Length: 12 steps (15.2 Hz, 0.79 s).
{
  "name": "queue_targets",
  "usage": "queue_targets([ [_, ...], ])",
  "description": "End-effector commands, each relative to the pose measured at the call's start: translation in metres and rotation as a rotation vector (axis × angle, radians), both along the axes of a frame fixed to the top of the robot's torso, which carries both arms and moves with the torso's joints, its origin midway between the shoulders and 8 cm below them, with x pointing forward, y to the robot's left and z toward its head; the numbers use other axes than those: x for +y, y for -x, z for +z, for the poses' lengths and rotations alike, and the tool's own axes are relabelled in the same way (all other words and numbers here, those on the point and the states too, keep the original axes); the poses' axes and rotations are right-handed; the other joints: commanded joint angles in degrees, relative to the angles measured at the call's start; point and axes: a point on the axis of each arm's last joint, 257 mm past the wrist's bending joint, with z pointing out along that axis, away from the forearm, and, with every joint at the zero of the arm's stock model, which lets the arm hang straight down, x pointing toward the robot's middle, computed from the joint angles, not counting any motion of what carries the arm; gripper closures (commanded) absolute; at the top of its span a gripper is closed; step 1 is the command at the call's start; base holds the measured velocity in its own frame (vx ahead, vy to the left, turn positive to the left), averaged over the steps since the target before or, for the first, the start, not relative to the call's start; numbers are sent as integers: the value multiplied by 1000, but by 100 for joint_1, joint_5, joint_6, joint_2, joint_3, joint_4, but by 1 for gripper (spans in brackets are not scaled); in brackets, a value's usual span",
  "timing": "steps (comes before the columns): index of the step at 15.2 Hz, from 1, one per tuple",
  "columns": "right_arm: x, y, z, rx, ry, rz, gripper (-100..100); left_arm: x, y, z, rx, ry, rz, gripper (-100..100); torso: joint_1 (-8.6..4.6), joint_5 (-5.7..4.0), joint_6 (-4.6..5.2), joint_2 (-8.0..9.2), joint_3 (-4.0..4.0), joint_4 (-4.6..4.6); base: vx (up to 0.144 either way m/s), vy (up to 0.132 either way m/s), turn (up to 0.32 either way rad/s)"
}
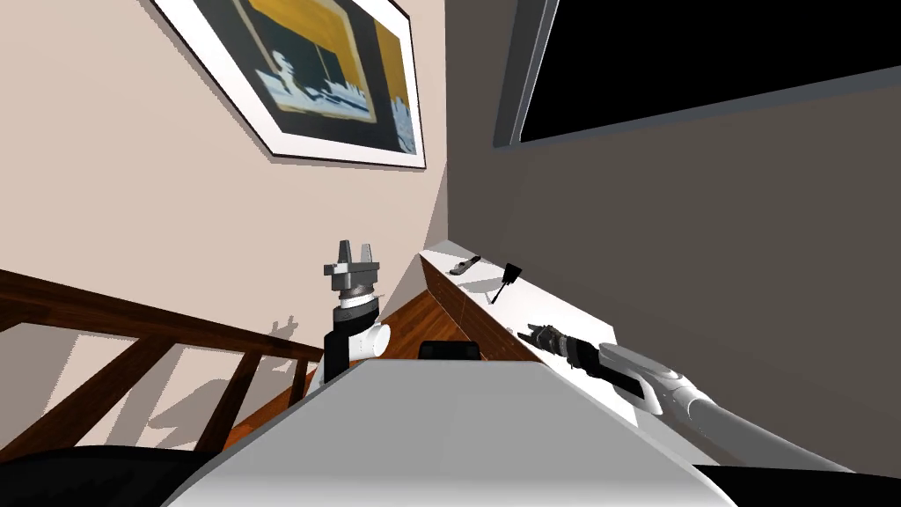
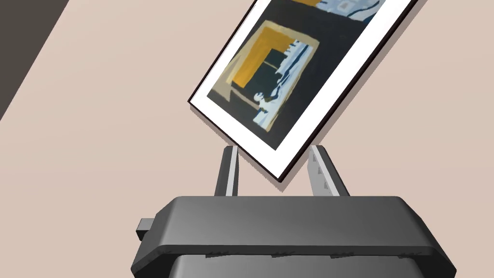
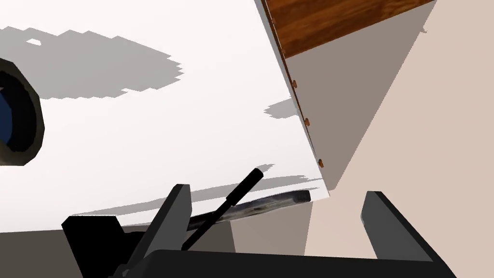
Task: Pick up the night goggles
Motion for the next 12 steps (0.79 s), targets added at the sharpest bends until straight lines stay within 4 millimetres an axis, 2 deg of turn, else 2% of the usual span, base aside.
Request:
queue_targets([
  [1,-23,11,-4,29,59,18,-100,0,0,0,0,0,0,0,0,0,0,0,0,0,56,43,185],
  [2,-47,25,-9,66,122,38,-100,0,0,0,0,0,0,0,-2,-1,0,1,1,0,63,55,213],
  [3,-49,25,-8,67,126,39,-100,0,0,0,0,0,0,0,0,-1,-3,0,0,0,71,46,169],
  [5,-94,55,-13,142,239,80,-100,0,0,0,0,0,0,0,-2,-1,0,-6,-3,-1,106,60,264],
  [6,-99,56,-11,145,251,79,-100,0,0,0,0,0,0,0,5,0,-4,-15,-8,-3,106,69,210],
  [7,-121,71,-10,183,304,100,-100,0,0,0,0,0,0,0,8,0,-1,-16,-9,-4,88,55,157],
  [8,-123,72,-10,185,307,97,-100,0,0,0,0,0,0,0,5,0,1,-12,-7,-3,65,42,87],
  [9,-146,88,-8,225,359,115,-100,0,0,0,0,0,0,0,2,0,3,-5,-3,-1,50,38,140],
  [11,-146,88,-8,225,359,115,-100,0,0,0,0,0,0,0,-3,-1,2,6,3,1,39,17,83],
  [12,-167,105,-5,265,406,131,-100,0,0,0,0,0,0,0,-8,-4,4,12,7,3,28,12,80],
])
